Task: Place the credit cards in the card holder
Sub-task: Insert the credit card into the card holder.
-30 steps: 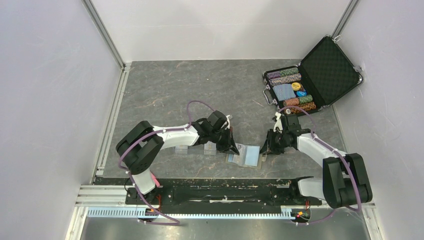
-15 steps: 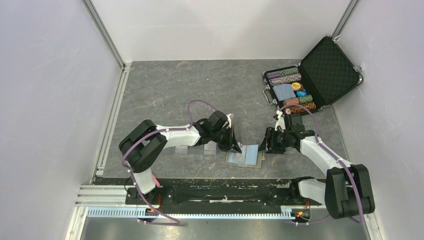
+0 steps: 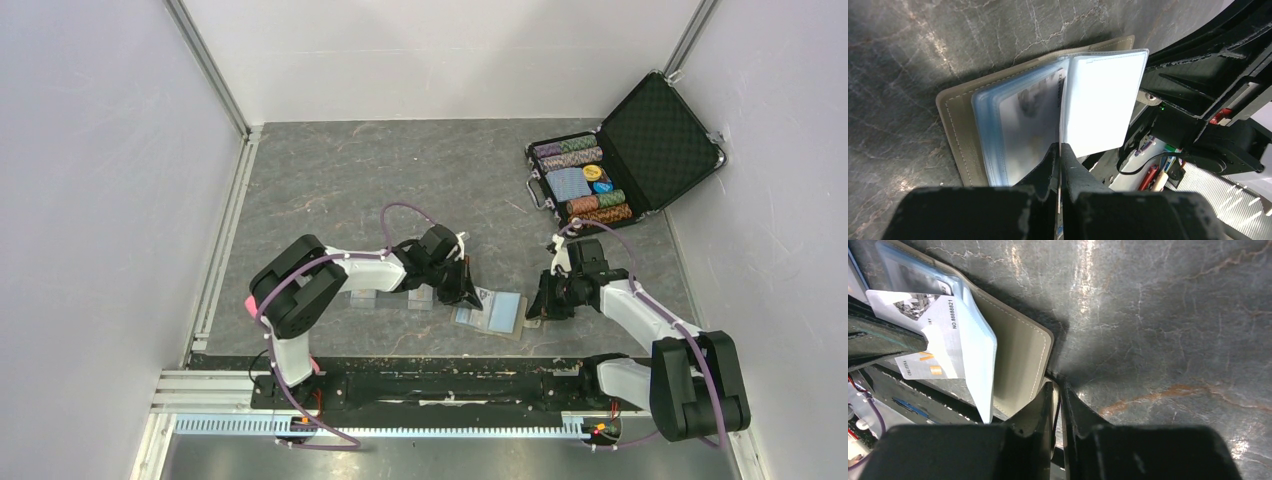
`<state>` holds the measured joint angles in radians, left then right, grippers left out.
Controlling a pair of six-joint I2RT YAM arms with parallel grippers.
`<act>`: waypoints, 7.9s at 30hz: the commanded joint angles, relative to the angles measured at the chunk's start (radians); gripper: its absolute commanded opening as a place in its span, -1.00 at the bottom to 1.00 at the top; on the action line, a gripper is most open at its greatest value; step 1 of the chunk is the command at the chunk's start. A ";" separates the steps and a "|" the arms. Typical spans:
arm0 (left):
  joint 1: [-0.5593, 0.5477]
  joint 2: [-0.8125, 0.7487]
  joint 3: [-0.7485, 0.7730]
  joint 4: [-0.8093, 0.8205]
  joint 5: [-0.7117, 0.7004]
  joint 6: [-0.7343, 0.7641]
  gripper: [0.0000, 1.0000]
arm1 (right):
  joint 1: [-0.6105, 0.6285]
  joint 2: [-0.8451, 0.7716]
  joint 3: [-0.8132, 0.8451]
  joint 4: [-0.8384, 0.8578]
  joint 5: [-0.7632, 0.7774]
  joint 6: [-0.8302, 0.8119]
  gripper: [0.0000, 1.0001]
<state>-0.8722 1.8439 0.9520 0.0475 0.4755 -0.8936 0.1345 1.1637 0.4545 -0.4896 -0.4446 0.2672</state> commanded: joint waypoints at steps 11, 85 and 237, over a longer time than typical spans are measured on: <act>0.002 0.026 0.069 0.029 0.025 0.053 -0.96 | -0.003 0.006 -0.005 -0.003 0.022 -0.016 -1.00; -0.011 0.156 0.091 0.064 0.174 -0.015 -0.95 | -0.003 0.070 0.049 0.023 -0.021 -0.045 -1.00; -0.019 0.012 0.299 -0.445 -0.181 0.215 0.10 | -0.003 0.042 0.270 -0.015 -0.111 -0.127 -0.44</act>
<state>-0.8982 1.8877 1.2701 -0.4927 0.2417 -0.6197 0.1333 1.2545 0.7315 -0.5774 -0.4160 0.1352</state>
